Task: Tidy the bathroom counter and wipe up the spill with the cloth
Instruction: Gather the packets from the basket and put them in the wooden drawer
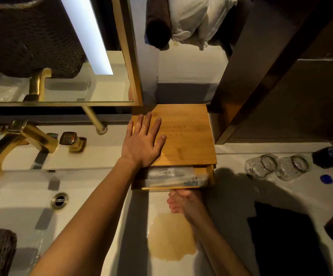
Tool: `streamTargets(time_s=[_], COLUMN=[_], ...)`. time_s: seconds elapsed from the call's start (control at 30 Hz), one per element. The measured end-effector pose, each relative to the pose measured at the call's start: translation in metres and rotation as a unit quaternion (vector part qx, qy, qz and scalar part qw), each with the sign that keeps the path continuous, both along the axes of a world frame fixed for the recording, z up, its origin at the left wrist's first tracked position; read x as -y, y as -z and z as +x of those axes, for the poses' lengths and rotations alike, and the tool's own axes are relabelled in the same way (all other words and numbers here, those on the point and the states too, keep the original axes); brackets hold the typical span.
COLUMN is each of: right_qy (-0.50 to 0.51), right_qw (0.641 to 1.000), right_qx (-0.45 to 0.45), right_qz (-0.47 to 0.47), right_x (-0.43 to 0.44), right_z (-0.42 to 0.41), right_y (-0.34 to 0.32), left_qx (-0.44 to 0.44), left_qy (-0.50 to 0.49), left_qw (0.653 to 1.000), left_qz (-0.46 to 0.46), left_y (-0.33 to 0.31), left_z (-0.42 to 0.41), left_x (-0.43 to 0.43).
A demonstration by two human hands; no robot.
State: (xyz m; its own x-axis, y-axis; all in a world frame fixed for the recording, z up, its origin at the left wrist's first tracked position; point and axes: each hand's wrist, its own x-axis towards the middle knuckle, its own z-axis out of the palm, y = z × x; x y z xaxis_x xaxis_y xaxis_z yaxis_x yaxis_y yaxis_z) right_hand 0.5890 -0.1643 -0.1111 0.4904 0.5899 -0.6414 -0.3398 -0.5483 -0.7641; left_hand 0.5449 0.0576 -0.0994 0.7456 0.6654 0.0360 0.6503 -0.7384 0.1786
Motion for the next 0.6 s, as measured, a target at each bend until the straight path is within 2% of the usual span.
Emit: streamTargets(time_s=[0.27,0.6], right_qy=[0.059,0.045], right_qw=[0.997,0.999], right_qx=[-0.038,-0.019], right_qz=[-0.032,0.023], right_x=[-0.034,-0.048], right_z=[0.014,0.028], right_y=[0.010,0.012], left_qx=[0.000,-0.005], left_qy=[-0.005,-0.003], left_qw=[1.000,1.000], left_qz=[0.005,0.002], left_y=[-0.001,0.000], left_z=[0.001,0.001], left_x=[0.001,0.000])
